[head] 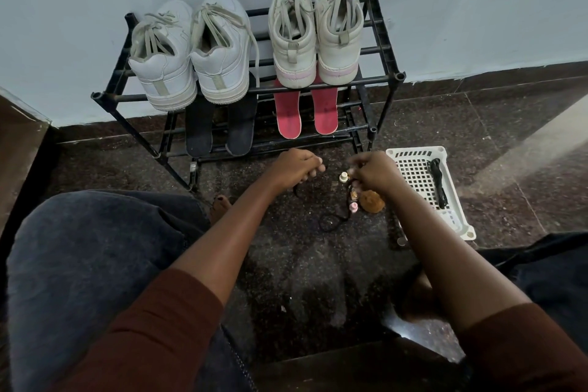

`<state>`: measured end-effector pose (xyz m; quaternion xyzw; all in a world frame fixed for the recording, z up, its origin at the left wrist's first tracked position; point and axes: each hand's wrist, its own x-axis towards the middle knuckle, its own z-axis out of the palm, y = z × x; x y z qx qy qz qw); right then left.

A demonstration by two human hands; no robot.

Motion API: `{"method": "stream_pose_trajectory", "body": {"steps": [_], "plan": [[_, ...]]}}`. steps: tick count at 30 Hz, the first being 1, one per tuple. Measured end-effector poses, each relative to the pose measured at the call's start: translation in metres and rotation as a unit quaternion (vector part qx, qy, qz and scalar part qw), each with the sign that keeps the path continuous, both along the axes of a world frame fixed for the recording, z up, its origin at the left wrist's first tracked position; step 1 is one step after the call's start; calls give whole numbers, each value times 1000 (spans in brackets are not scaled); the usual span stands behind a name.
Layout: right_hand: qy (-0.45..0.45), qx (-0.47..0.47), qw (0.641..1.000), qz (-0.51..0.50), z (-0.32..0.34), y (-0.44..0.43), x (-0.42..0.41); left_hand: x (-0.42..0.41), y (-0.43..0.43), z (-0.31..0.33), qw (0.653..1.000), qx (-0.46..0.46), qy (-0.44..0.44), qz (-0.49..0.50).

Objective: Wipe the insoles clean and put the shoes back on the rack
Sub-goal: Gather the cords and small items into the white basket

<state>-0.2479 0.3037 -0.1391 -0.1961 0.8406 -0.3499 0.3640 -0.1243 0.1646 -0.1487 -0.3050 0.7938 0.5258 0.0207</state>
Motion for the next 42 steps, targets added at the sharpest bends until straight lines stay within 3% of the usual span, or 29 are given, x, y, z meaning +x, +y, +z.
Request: {"method": "stream_pose_trajectory", "body": {"steps": [4, 11, 20, 27, 35, 42], "plan": [[-47, -39, 996, 65, 9, -18, 20, -4, 3, 2, 1000, 0, 0, -26], [-33, -25, 999, 6, 3, -16, 19, 1, -1, -2, 1000, 7, 0, -13], [-23, 3, 1000, -15, -3, -9, 11, 5, -13, -7, 993, -102, 9, 67], [-32, 15, 999, -18, -5, -9, 9, 6, -17, -9, 976, -112, 75, 171], [-21, 17, 999, -22, -7, -6, 6, 4, -11, -3, 950, -21, 139, 279], [-7, 30, 999, -16, -10, -6, 9, 1, 1, 8, 879, 201, 256, 348]]}}
